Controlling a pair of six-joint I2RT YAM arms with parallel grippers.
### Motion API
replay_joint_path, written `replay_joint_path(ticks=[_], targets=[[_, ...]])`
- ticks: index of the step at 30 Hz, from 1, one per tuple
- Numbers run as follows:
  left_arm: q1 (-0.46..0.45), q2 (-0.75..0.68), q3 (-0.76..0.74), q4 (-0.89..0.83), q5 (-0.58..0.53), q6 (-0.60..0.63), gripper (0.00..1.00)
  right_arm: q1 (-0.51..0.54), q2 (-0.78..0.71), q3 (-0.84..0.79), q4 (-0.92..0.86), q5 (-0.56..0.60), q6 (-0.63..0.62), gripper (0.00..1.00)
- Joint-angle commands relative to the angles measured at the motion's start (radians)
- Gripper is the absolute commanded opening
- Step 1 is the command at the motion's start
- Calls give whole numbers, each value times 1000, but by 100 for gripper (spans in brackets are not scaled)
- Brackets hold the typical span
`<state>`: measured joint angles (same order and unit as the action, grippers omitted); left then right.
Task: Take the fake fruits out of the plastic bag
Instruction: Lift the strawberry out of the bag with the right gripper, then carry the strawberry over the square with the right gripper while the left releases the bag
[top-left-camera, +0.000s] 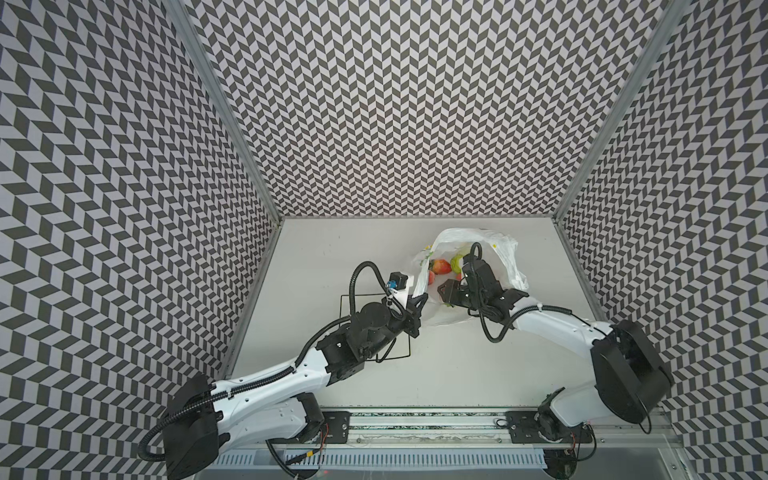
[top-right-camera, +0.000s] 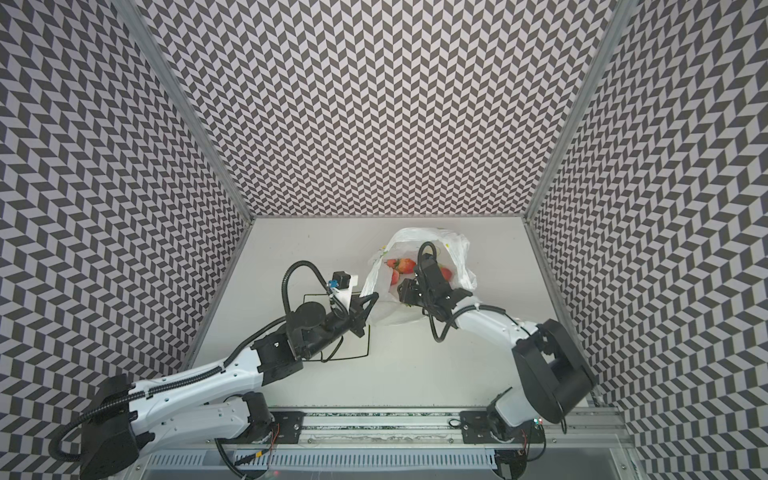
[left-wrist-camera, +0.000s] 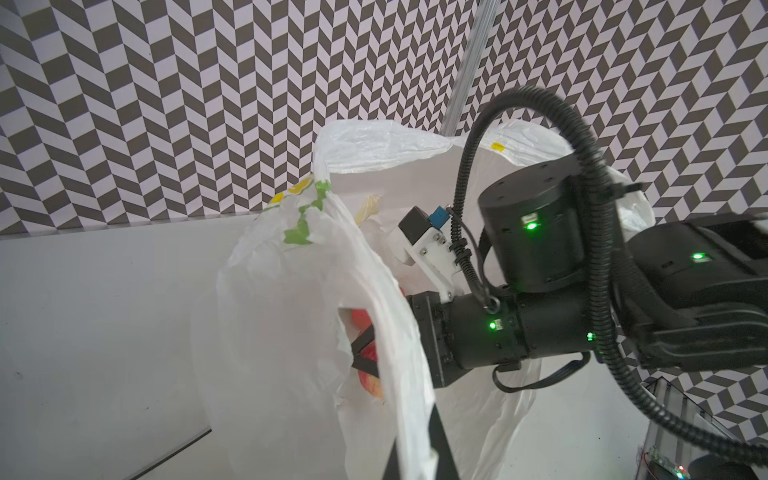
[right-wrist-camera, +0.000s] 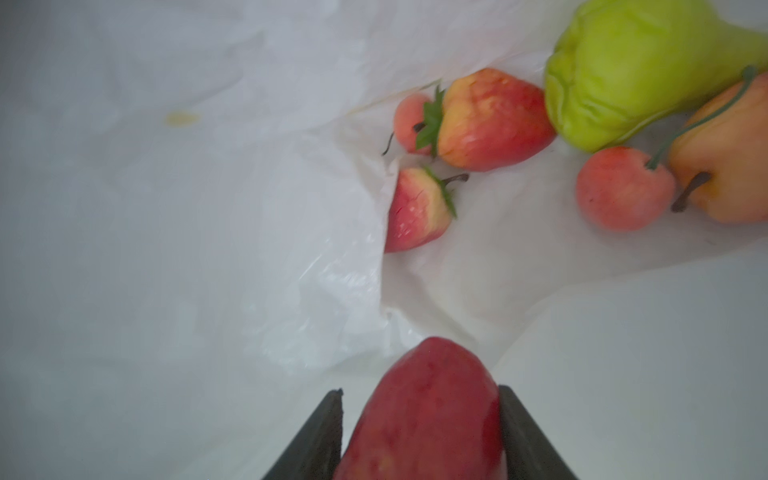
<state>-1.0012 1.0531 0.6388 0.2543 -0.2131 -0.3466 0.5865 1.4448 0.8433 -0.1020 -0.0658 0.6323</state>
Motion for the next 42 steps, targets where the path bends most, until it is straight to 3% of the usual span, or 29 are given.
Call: replay_joint_path(ticks=[1, 9, 11, 16, 23, 26, 27, 30, 36, 42], targets=[[1, 3, 27, -4, -8, -22, 0, -1, -106, -47, 116, -117, -143, 51], [4, 14, 41, -44, -1, -70, 0, 1, -348, -112, 66, -181, -260, 49], [4, 16, 44, -53, 3, -76, 5, 3, -404, -115, 39, -192, -287, 48], [4, 8, 45, -66, 32, -77, 26, 4, -519, -98, -65, -190, -348, 46], [4, -61, 73, -189, 46, -56, 79, 4, -650, -69, -108, -146, -448, 46], [4, -135, 89, -277, 35, -52, 91, 6, -663, -40, -120, -194, -502, 45], [4, -166, 98, -316, 21, -52, 99, 10, -663, -29, -124, -212, -520, 45], [5, -242, 137, -426, -51, -71, 100, 37, -660, 2, -122, -258, -572, 44], [97, -322, 261, -620, -236, -176, 100, 237, -613, 48, -84, -240, -691, 41], [340, -329, 355, -732, -303, -308, 99, 596, -438, 41, -24, -79, -836, 42]])
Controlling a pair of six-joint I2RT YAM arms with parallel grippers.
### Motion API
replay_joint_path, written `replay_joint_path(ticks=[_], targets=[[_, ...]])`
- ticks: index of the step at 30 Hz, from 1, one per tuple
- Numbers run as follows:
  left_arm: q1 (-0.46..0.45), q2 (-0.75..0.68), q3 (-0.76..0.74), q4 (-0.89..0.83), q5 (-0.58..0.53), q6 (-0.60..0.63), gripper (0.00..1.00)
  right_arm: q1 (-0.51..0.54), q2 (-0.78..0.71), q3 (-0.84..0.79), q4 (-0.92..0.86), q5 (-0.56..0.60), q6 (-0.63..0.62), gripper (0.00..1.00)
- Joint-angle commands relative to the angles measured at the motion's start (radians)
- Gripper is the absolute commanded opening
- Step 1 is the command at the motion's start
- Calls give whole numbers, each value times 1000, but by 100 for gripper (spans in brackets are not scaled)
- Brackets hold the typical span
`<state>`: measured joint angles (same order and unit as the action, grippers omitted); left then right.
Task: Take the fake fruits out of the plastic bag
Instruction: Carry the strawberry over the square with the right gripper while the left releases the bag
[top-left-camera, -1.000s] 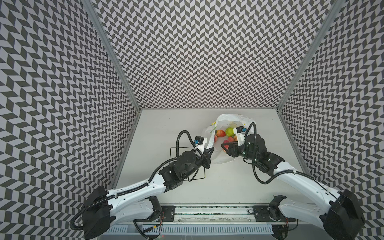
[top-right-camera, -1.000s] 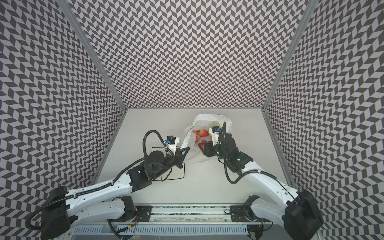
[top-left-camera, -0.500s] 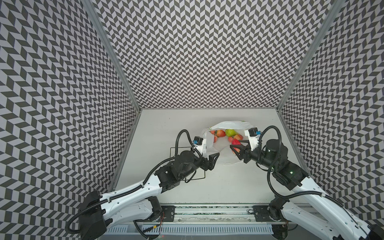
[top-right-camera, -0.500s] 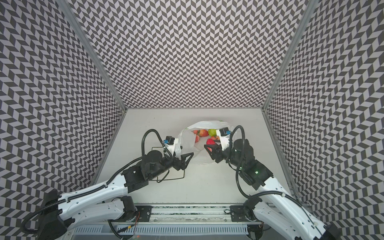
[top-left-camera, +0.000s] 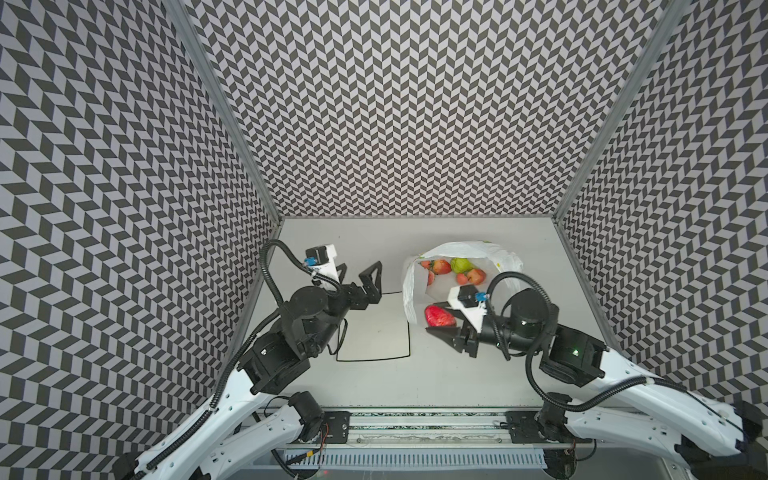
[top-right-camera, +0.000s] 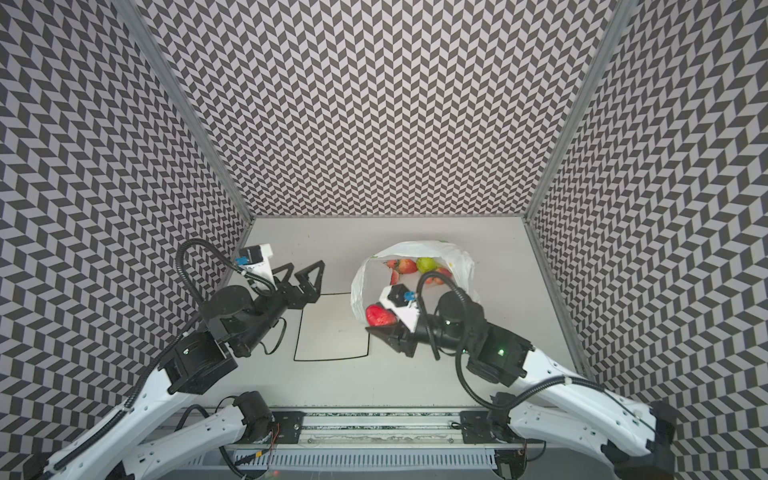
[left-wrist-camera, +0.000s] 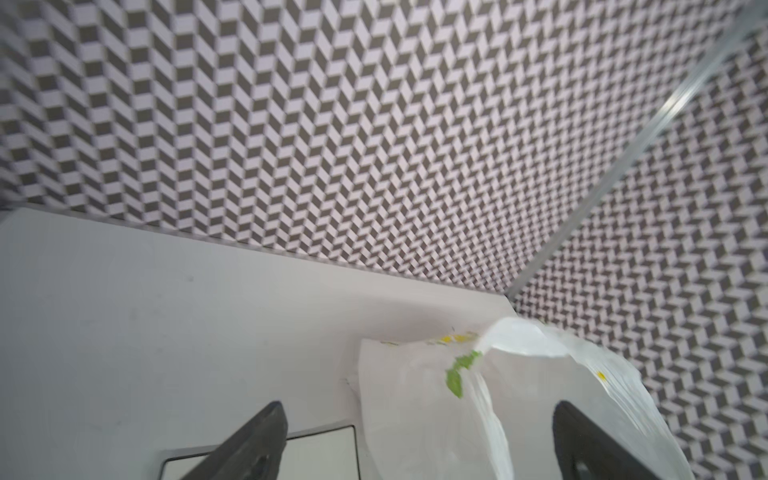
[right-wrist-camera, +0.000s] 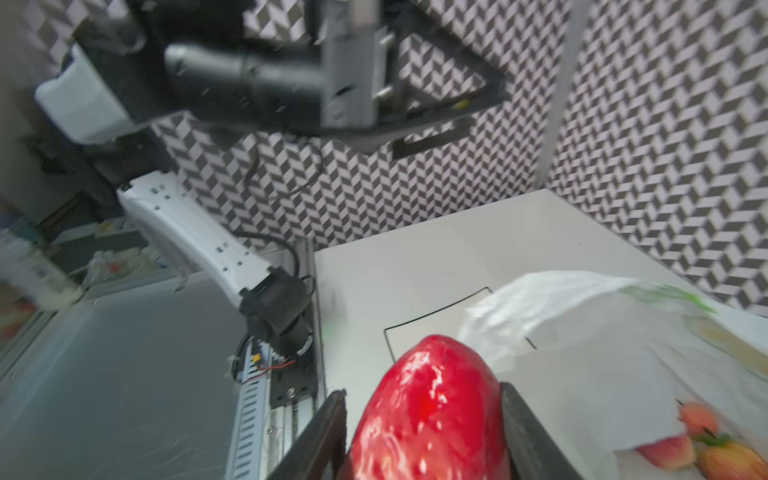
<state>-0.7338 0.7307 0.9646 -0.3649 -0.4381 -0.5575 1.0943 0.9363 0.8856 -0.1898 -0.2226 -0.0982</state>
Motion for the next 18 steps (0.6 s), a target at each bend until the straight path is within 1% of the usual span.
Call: replay_joint_path(ticks=[1, 4, 6, 8, 10, 12, 15, 18], targets=[[108, -10, 35, -117, -84, -117, 99, 134, 110, -9, 90, 92, -119, 42], [173, -13, 45, -127, -113, -154, 97, 231, 258, -22, 190, 155, -111, 41], [183, -10, 63, -137, -144, -159, 97, 253, 345, -14, 245, 196, -47, 42], [183, -6, 81, -154, -175, -156, 97, 255, 440, 19, 252, 213, 32, 41], [183, -6, 93, -171, -198, -151, 97, 253, 529, 75, 199, 276, 110, 41], [185, -11, 91, -185, -198, -142, 97, 250, 600, 103, 181, 344, 157, 42], [188, -23, 67, -206, -178, -141, 97, 213, 677, 134, 167, 370, 217, 42], [189, -37, 49, -230, -157, -156, 97, 144, 737, 178, 118, 354, 281, 41]])
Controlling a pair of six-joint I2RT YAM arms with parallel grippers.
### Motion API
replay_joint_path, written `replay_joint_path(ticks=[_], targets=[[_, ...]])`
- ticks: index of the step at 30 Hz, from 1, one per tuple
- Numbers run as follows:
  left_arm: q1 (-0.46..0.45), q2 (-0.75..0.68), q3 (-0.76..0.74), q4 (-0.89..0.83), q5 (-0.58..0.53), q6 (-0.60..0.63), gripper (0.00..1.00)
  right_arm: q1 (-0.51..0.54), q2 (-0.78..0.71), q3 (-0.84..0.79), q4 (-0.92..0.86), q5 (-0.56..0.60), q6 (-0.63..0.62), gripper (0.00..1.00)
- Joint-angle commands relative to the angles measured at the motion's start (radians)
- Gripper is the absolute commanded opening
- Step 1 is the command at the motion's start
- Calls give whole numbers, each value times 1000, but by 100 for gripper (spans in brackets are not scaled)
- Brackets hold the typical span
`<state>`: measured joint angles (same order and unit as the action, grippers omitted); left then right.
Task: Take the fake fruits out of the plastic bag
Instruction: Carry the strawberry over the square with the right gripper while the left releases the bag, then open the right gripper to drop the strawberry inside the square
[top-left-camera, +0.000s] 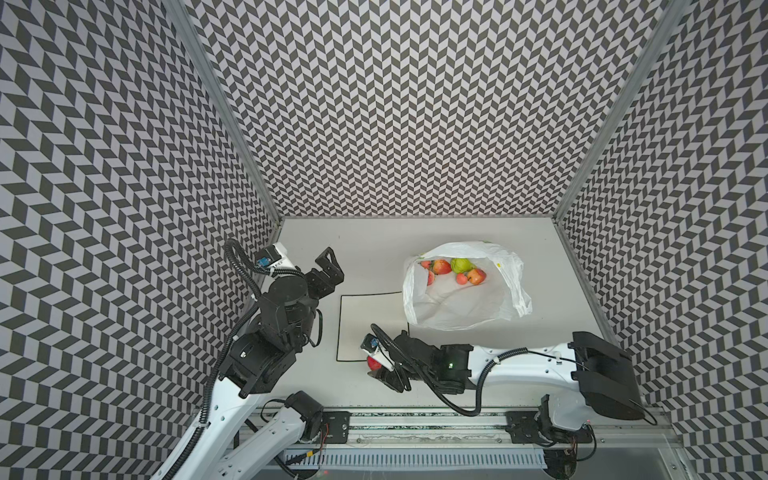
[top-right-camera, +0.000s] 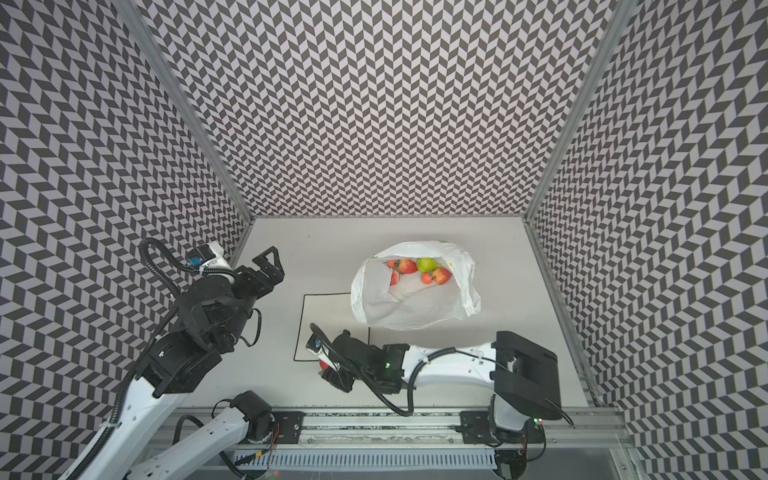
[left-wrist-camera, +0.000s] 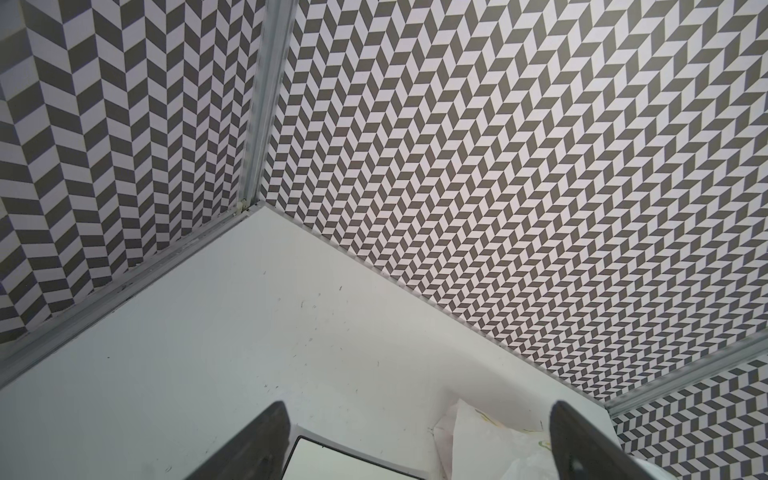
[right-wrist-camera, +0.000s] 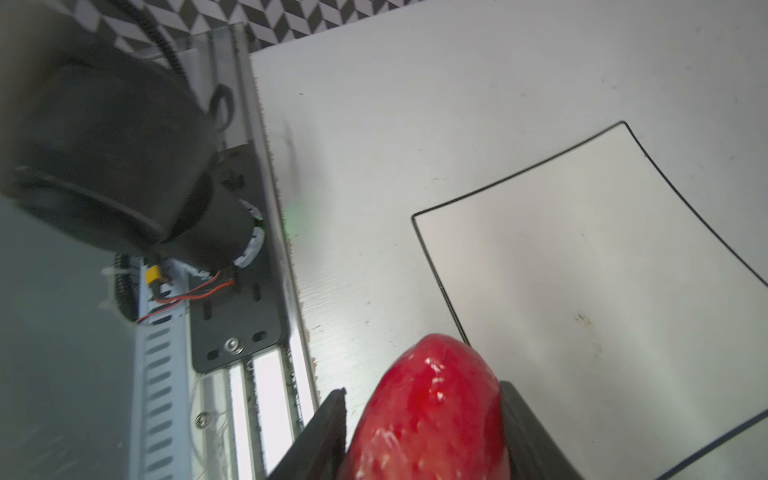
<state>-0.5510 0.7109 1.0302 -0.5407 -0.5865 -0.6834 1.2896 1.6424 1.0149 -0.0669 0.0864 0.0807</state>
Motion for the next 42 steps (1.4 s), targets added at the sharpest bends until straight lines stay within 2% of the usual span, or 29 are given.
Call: replay_joint_path(ticks=[1, 10, 18, 22, 25, 29, 31, 32, 38, 42], targets=[[6, -22, -23, -59, -3, -36, 97, -73, 50, 64, -23, 33, 111, 41], [7, -41, -60, -56, 20, -68, 97, -143, 201, 188, -124, 33, 55, 41], [7, -39, -67, -43, 26, -67, 97, -164, 279, 218, -168, 63, 54, 42], [6, -41, -67, -44, 25, -63, 97, -163, 296, 208, -154, 75, 52, 46], [6, -40, -65, -43, 25, -62, 97, -164, 298, 206, -148, 78, 51, 56], [6, -36, -59, -42, 25, -57, 97, -164, 263, 202, -141, 66, 47, 71], [6, -35, -56, -41, 25, -54, 97, -162, 229, 200, -138, 58, 42, 89], [7, -34, -55, -41, 25, -53, 97, -163, 214, 202, -142, 54, 41, 91], [6, -26, -45, -22, 45, -38, 97, -151, 72, 192, -141, -1, 25, 94], [7, -19, -35, -3, 64, -16, 97, -127, -78, 142, -105, -139, -27, 91]])
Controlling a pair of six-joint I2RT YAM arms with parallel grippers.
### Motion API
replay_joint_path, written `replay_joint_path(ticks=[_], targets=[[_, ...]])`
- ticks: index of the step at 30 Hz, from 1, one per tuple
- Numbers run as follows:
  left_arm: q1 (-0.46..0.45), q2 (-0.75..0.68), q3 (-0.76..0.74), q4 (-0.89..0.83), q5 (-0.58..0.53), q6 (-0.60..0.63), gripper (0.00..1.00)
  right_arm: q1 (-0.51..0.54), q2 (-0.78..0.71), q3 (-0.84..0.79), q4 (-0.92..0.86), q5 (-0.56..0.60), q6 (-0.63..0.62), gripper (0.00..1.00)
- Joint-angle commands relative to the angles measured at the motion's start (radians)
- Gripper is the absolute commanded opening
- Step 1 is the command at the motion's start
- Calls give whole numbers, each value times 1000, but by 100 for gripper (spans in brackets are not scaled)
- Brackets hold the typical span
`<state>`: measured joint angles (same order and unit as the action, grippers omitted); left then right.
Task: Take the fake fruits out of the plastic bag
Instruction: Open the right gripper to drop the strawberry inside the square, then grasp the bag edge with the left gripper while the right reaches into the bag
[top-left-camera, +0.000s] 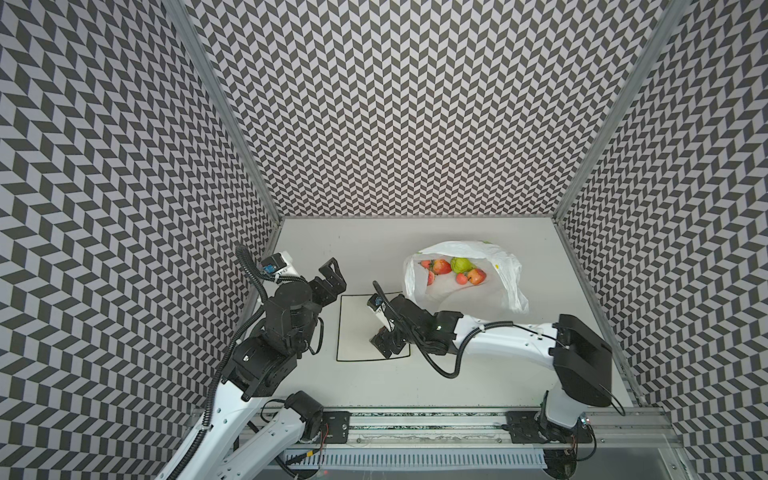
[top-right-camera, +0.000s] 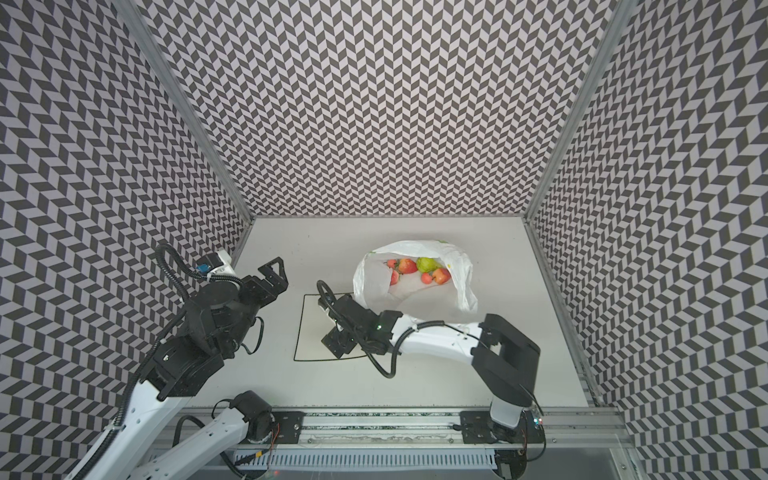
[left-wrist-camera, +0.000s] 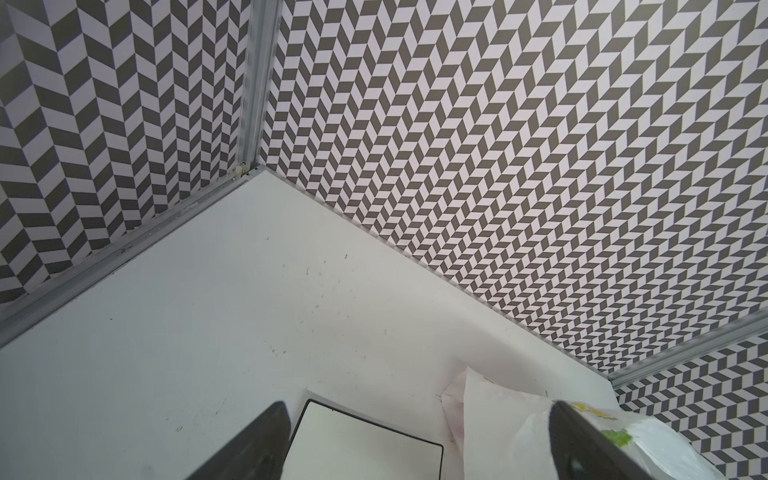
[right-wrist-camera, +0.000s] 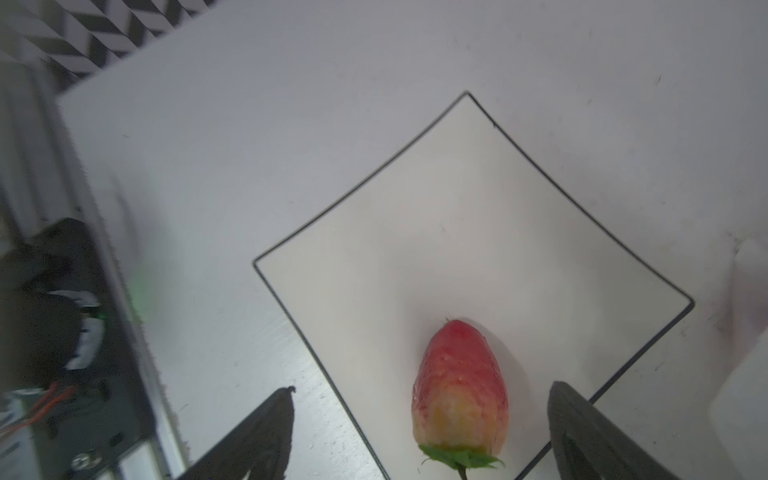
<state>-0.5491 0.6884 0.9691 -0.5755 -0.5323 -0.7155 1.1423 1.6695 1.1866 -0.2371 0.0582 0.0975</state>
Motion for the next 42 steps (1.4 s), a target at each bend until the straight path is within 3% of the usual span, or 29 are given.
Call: replay_joint_path(ticks=[1, 7, 11, 14, 17, 20, 22, 27, 32, 37, 42], targets=[[6, 6, 29, 39, 17, 22, 97, 33, -147, -44, 71, -152, -60, 90], [5, 3, 10, 134, 109, 92, 97, 112, -398, -123, 84, -318, -94, 82], [5, -1, -11, 224, 234, 150, 97, 113, -569, -215, 129, -292, -24, 78], [5, 17, -17, 266, 375, 189, 97, 111, -679, -285, 138, -142, 49, 74], [0, 53, -7, 254, 485, 169, 93, 101, -737, -328, 81, 133, 185, 66], [-52, 84, -17, 238, 512, 117, 93, 77, -729, -329, -18, 375, 383, 60], [-131, 114, -18, 225, 474, 95, 94, 38, -700, -328, -77, 434, 525, 57], [-288, 205, -7, 215, 407, 54, 100, -49, -591, -339, -80, 417, 693, 55], [-324, 301, -7, 192, 406, 26, 99, -107, -485, -368, 11, 348, 713, 55], [-324, 367, -18, 209, 388, 34, 86, -194, -403, -392, 127, 260, 731, 55], [-324, 417, -26, 236, 387, 44, 65, -290, -311, -376, 208, 193, 803, 55]])
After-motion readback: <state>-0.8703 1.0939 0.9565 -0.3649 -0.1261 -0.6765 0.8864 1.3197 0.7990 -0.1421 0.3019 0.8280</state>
